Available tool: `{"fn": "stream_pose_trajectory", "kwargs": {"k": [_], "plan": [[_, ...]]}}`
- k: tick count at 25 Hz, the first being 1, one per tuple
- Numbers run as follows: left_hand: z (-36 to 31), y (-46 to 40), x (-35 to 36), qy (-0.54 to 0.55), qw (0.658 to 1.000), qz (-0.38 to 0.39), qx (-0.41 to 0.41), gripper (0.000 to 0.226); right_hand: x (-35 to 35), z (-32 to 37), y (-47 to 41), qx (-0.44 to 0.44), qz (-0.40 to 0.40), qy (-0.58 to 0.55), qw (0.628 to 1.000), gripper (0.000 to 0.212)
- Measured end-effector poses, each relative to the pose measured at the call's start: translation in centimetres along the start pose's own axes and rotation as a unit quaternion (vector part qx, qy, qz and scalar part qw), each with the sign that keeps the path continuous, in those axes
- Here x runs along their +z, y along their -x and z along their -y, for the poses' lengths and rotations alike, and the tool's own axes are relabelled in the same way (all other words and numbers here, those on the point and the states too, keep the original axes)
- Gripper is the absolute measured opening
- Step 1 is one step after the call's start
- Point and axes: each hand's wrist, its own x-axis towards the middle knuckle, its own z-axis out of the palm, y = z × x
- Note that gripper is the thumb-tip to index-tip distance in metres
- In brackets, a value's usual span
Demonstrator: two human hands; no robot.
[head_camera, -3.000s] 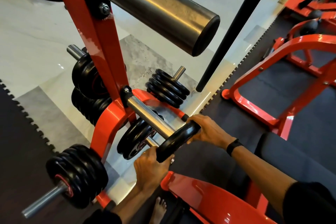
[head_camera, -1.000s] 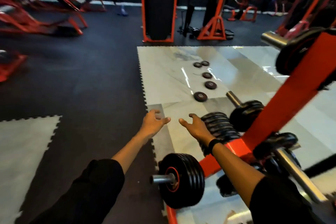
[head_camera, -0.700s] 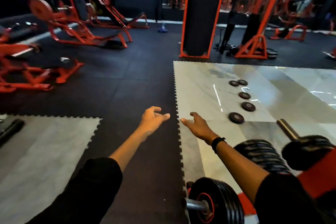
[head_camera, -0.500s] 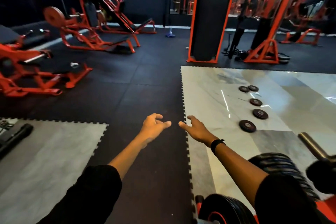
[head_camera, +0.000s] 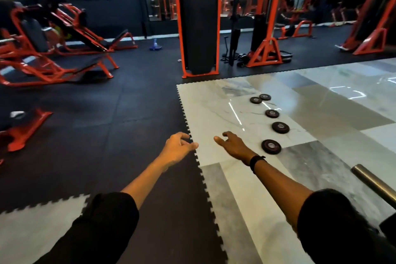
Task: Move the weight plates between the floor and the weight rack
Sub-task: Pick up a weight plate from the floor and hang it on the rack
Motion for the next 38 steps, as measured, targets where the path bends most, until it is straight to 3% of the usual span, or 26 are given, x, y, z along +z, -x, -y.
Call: {"fn": "stream_pose_trajectory", "kwargs": {"k": [14, 22, 30, 33, 37, 38], "plan": [[-1.4, -28.8, 2.8, 0.056, 0.991, 0.124, 0.011, 0.046, -6.4, -3.0, -21.9, 0.101, -0.058, 0.010, 0.993, 0.072], [-3.4, -47.0, 1.4, 0.057, 0.984, 0.166, 0.009, 0.041, -9.7, -0.8, -36.9, 0.145, -0.100, 0.021, 0.984, 0.065], [-5.2, -57.9, 6.8, 0.074, 0.972, 0.223, 0.001, 0.041, -13.2, -5.1, -45.4, 0.199, -0.113, -0.004, 0.973, 0.073], [-6.5, -63.5, 8.7, 0.058, 0.972, 0.230, 0.011, 0.041, -16.0, -7.0, -50.6, 0.206, -0.129, -0.017, 0.970, 0.066], [-9.8, -73.1, 11.7, 0.041, 0.976, 0.213, 0.028, 0.040, -21.4, -10.0, -59.1, 0.161, -0.144, -0.030, 0.976, 0.042], [-11.4, -75.5, 12.5, 0.037, 0.977, 0.206, 0.029, 0.041, -23.4, -10.7, -61.0, 0.161, -0.144, -0.028, 0.976, 0.047]]}}
